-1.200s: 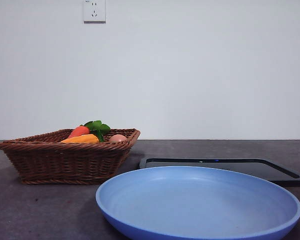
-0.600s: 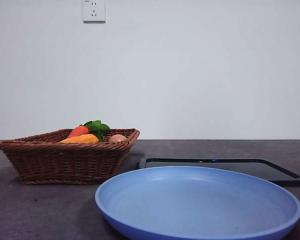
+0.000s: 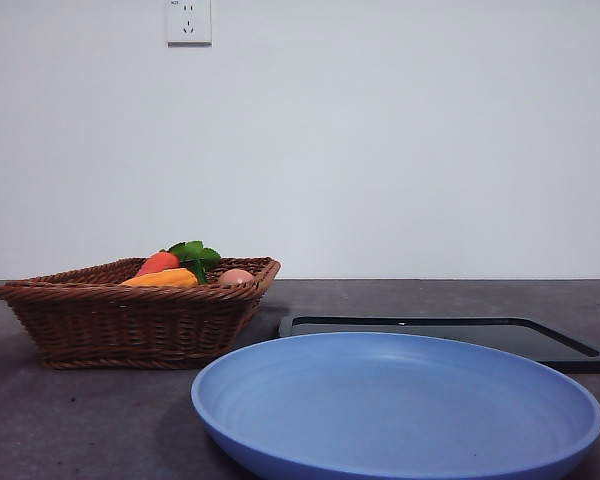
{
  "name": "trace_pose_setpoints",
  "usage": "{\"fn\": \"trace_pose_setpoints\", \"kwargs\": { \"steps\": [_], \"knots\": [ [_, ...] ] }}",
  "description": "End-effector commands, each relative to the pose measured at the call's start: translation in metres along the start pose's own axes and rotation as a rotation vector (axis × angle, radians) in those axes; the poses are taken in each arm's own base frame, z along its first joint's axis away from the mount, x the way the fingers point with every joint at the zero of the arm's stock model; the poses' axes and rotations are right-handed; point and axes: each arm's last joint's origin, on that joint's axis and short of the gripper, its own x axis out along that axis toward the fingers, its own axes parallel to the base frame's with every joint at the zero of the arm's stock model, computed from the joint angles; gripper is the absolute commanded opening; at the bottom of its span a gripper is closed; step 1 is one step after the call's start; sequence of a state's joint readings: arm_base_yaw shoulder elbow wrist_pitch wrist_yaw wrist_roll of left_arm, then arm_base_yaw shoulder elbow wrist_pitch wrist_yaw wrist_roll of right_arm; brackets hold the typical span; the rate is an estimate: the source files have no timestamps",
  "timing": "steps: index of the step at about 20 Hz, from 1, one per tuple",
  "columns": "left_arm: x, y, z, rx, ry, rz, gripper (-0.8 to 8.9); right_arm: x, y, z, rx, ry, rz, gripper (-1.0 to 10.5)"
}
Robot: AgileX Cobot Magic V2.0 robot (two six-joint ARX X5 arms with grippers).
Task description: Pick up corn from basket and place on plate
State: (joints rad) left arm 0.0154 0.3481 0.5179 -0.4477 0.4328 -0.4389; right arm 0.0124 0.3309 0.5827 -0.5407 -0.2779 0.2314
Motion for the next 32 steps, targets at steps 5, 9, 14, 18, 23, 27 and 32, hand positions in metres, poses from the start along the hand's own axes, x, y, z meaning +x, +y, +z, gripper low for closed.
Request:
{"fn": "trace_pose_setpoints", "kwargs": {
  "steps": [5,9,14,18,23,27,32],
  "knots": [
    [0.005,-0.009,0.018,0.134,0.230,-0.002,0.05,0.013,0.006,0.019,-0.114,0.300,0.129,0.0],
    [0.008,-0.010,0.019,0.149,0.340,-0.011,0.05,0.021,0.008,0.022,-0.114,0.435,0.152,0.0],
    [0.010,-0.010,0.015,0.137,0.414,-0.016,0.06,0.038,0.011,0.019,-0.113,0.551,0.192,0.0],
    [0.010,-0.010,0.015,0.137,0.414,-0.016,1.52,0.041,0.011,0.018,-0.105,0.561,0.193,1.2],
    [0.011,-0.009,0.015,0.121,0.421,-0.011,4.21,0.044,0.010,0.018,-0.074,0.575,0.183,3.2],
    [0.012,-0.009,0.015,0.120,0.424,-0.010,4.18,0.061,0.008,0.014,-0.027,0.655,0.197,3.2],
    [0.012,-0.009,0.015,0.120,0.423,-0.011,4.17,0.102,0.011,0.000,-0.011,0.783,0.230,3.2]
  ]
}}
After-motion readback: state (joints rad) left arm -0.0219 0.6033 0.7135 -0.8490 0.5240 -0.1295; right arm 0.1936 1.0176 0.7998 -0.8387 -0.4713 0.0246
